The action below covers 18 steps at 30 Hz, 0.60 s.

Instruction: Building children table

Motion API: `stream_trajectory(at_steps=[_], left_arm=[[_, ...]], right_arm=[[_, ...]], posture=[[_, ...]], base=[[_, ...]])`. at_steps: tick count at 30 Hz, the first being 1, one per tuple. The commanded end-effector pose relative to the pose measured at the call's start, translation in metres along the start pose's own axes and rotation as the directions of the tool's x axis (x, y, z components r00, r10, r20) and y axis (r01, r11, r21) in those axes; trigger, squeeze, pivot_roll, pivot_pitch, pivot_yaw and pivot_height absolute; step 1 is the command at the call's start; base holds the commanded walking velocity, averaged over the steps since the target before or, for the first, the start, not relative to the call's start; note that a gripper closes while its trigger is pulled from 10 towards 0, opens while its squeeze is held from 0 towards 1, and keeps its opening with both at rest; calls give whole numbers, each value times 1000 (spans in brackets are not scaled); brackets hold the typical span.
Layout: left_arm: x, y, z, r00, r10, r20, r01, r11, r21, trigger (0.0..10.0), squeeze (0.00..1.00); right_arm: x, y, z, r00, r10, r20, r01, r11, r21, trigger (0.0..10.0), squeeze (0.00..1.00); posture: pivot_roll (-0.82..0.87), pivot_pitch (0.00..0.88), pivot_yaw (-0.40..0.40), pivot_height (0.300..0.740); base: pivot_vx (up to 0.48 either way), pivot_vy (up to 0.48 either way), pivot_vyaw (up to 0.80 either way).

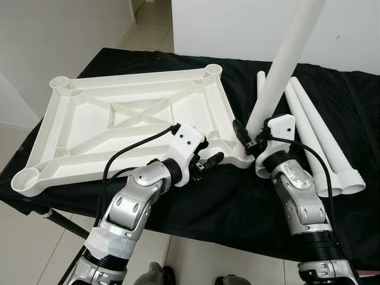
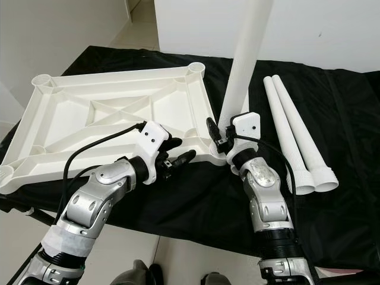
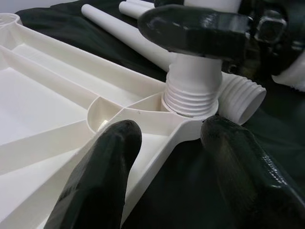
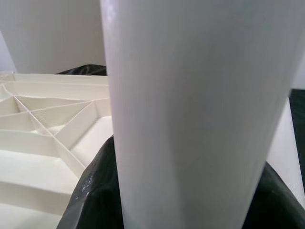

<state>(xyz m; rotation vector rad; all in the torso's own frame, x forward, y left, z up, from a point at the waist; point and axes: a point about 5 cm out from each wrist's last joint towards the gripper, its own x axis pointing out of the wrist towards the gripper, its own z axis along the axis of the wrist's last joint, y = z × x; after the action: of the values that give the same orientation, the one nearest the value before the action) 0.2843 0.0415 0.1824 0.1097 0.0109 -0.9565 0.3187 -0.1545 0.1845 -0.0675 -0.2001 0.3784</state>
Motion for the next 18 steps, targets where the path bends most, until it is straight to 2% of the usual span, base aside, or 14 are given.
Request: stream_trajectory(at_steps=[1, 7, 13, 18], left_arm=[[0, -2, 0, 1000, -5, -6, 5, 1000, 4, 10000, 0], [-2, -2, 0, 1000, 0, -7, 0, 1000, 0, 10000, 0], [-2, -2, 0, 1000, 7, -7, -7, 1000, -1, 10000, 0], [-2, -1, 0, 1000, 11, -7, -11, 1000, -2, 10000, 0]], right_arm=[[-4, 4, -24, 993, -1, -118, 10, 997, 79, 10000, 0], [-4, 3, -29, 989, -25, -145, 37, 996, 82, 10000, 0], [-9, 11, -28, 993, 13, -116, -11, 1000, 21, 10000, 0], [-12, 15, -29, 995, 9, -101, -6, 999, 32, 10000, 0]], posture=[[-102, 111, 72, 740], [-101, 111, 71, 740], [-100, 115, 69, 740], [-101, 121, 71, 740]], base=[[0, 0, 0], [0, 0, 0], [0, 0, 0], [0, 0, 0]])
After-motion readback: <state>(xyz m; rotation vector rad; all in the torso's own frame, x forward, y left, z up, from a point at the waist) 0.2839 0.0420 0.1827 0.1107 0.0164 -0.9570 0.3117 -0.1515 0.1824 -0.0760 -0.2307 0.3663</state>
